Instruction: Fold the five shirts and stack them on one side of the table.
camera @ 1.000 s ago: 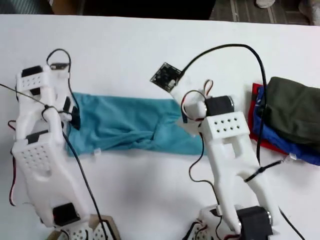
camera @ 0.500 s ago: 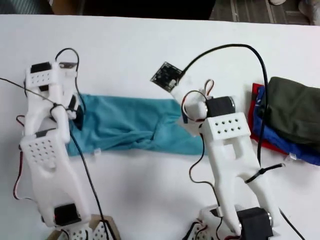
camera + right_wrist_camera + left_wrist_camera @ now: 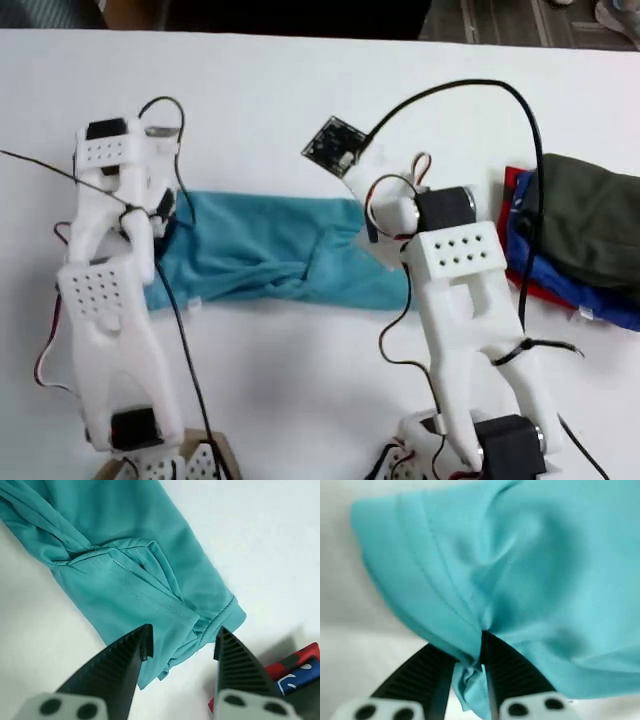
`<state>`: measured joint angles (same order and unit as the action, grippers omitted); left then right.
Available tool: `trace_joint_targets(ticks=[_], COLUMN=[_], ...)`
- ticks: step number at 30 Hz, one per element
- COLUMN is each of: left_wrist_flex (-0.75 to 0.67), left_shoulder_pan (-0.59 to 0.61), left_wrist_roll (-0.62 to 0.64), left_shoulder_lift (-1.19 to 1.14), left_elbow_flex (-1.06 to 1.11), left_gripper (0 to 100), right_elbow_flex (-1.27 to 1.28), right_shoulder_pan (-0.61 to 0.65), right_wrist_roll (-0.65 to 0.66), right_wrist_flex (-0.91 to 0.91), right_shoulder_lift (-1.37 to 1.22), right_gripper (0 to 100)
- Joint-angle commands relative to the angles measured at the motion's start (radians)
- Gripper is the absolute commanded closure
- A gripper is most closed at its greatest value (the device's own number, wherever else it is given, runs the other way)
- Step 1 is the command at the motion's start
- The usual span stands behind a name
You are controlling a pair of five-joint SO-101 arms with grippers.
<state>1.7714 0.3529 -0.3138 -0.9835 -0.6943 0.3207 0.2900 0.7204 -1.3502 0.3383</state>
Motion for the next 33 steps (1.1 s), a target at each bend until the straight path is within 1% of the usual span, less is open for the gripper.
trace_joint_targets(ticks=[1, 3, 6, 8, 11, 15, 16, 18, 21, 25, 28, 30, 33], left_wrist_flex=[0.008, 0.009, 0.011, 0.014, 0.014, 0.014, 0.014, 0.014, 0.015, 0.015, 0.015, 0.015, 0.015], left_shoulder_pan=[0.152, 0.219, 0.310, 0.367, 0.439, 0.512, 0.525, 0.535, 0.517, 0.425, 0.321, 0.247, 0.132], left_wrist_roll=[-0.061, -0.104, -0.152, -0.167, -0.169, -0.166, -0.164, -0.166, -0.166, -0.163, -0.158, -0.123, -0.075], left_shoulder_lift=[-0.043, -0.043, -0.041, -0.041, -0.041, -0.037, -0.025, 0.018, 0.106, 0.267, 0.407, 0.505, 0.643], left_elbow_flex=[-0.064, -0.101, -0.137, -0.163, -0.199, -0.252, -0.255, -0.254, -0.232, -0.104, 0.035, 0.124, 0.234], left_gripper=[98, 98, 98, 98, 98, 98, 98, 98, 98, 98, 98, 98, 98], right_elbow_flex=[-0.046, -0.041, -0.038, -0.025, 0.066, 0.265, 0.315, 0.404, 0.508, 0.608, 0.686, 0.741, 0.815], right_shoulder_pan=[-0.033, -0.065, -0.127, -0.157, -0.171, -0.166, -0.165, -0.165, -0.140, -0.084, -0.077, -0.084, -0.085], right_wrist_roll=[-0.021, -0.075, -0.121, -0.143, -0.149, -0.150, -0.163, -0.232, -0.336, -0.384, -0.427, -0.450, -0.446], right_wrist_flex=[-0.012, -0.010, -0.008, -0.002, 0.061, 0.249, 0.311, 0.438, 0.588, 0.714, 0.823, 0.903, 0.995], right_shoulder_lift=[0.051, 0.064, 0.087, 0.097, 0.104, 0.104, 0.104, 0.104, 0.104, 0.096, 0.096, 0.094, 0.094], right_gripper=[79.1, 79.1, 79.1, 79.1, 79.1, 79.1, 79.1, 79.1, 79.1, 79.7, 85.5, 89.9, 95.1])
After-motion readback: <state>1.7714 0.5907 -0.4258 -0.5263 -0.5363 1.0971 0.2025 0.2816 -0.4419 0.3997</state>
